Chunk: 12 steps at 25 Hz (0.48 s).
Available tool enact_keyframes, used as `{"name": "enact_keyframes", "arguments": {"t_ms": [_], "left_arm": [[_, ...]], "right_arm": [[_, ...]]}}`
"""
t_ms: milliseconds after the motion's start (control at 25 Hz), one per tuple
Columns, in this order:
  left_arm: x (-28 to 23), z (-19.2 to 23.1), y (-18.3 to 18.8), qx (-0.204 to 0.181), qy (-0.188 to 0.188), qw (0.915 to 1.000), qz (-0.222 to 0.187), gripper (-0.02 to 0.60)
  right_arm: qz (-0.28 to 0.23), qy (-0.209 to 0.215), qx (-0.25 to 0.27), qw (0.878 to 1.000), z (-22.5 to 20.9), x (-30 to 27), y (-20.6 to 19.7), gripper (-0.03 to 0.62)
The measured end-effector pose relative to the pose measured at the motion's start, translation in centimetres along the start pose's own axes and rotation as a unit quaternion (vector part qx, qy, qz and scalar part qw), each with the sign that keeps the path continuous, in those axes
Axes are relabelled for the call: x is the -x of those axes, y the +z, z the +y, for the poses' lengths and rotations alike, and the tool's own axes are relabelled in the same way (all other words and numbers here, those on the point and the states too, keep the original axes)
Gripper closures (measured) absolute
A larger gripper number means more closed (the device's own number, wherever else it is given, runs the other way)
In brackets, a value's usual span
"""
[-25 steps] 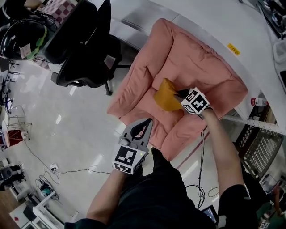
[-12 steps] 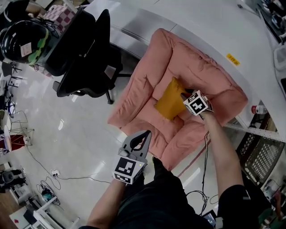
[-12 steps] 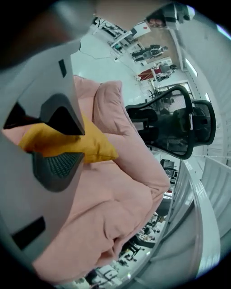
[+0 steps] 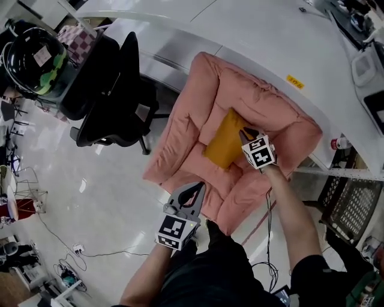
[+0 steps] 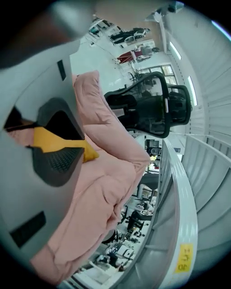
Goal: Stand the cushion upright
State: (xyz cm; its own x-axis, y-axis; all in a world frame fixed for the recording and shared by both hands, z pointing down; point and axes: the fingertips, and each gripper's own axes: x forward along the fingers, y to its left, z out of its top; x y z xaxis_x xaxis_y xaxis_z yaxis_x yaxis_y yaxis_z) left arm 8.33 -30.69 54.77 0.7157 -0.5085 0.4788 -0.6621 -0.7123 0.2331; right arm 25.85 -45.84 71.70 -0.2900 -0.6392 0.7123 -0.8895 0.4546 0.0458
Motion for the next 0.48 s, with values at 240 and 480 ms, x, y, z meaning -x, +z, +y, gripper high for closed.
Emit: {"name": "enact_keyframes", "arguments": {"t_ms": [240,480], "left_arm": [[-0.4,-0.1,0.8,0.034,-0.013,0.9993,-0.010,0.575],[1.1,0.3,1.9,0.033,-0.010,0.9990,-0.027,0.575]], "right_arm": [[-0.035,-0.027,-0.082,0.996,0.7,5.1,0.7,0.574],[-0.078,-0.050,-0.126,0.988,2.8,10.9,1.7,0.579]]}}
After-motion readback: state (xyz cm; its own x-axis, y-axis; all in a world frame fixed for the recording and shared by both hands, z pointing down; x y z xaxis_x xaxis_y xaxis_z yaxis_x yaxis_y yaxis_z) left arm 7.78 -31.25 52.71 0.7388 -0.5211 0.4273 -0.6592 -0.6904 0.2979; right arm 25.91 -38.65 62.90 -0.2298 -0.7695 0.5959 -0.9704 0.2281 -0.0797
